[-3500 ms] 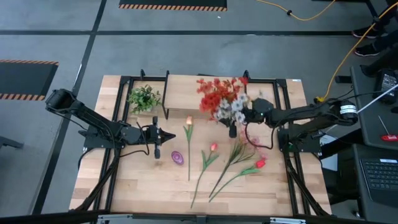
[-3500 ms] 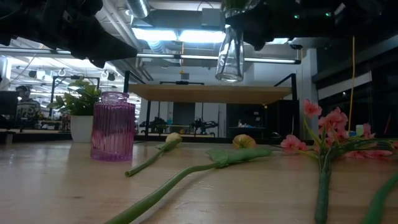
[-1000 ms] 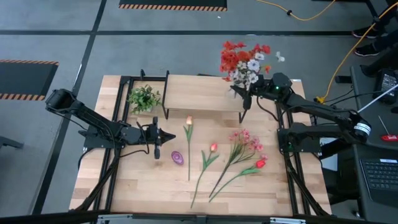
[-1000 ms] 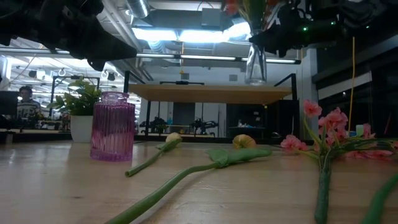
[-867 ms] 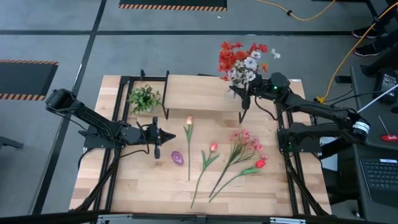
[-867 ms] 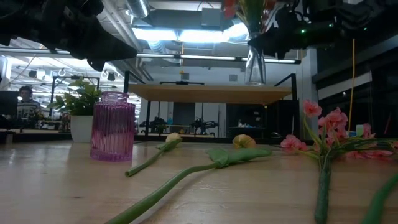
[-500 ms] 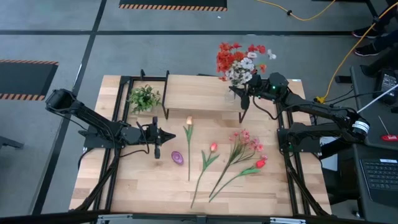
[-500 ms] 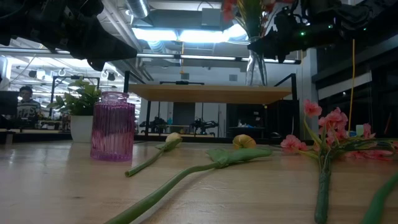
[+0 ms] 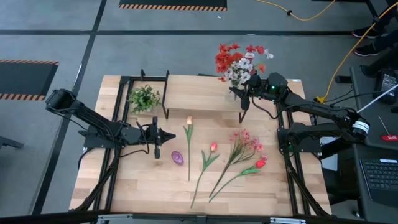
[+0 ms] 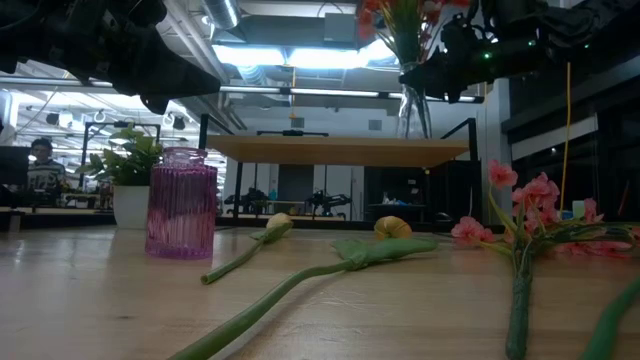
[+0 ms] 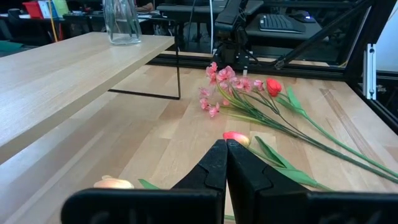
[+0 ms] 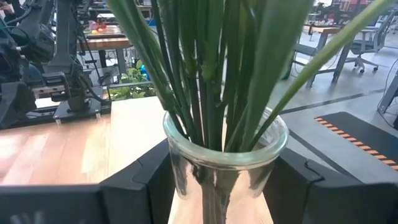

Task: Pick and place flowers into a vace then onto a shelf
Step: Put the transparent vase with flowers on the shelf

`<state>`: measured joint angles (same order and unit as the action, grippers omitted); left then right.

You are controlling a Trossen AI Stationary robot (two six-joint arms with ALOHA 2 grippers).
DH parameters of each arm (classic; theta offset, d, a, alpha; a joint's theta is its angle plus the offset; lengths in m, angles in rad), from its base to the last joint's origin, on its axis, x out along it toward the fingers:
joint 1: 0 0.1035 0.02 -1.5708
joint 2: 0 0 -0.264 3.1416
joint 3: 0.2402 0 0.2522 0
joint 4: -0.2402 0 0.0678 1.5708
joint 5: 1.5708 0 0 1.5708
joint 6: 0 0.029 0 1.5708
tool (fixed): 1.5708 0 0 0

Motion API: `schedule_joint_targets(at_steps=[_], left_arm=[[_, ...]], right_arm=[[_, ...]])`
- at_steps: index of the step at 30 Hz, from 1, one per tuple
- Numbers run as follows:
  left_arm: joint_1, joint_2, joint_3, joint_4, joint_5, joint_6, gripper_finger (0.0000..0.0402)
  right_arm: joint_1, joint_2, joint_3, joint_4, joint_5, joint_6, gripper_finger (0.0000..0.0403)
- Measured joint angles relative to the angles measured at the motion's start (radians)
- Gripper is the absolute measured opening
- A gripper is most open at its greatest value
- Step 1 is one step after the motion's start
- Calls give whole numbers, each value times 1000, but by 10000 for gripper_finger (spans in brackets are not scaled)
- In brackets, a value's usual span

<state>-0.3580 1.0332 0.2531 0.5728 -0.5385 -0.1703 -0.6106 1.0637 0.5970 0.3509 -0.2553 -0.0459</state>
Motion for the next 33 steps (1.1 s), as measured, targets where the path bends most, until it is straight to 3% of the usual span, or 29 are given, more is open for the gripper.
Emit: schedule_joint_targets(at_steps=[33], left_arm=[[0,0,0,0,-21,0,3]], right_arm=[[26,1,-1,-13,0,-64,198]])
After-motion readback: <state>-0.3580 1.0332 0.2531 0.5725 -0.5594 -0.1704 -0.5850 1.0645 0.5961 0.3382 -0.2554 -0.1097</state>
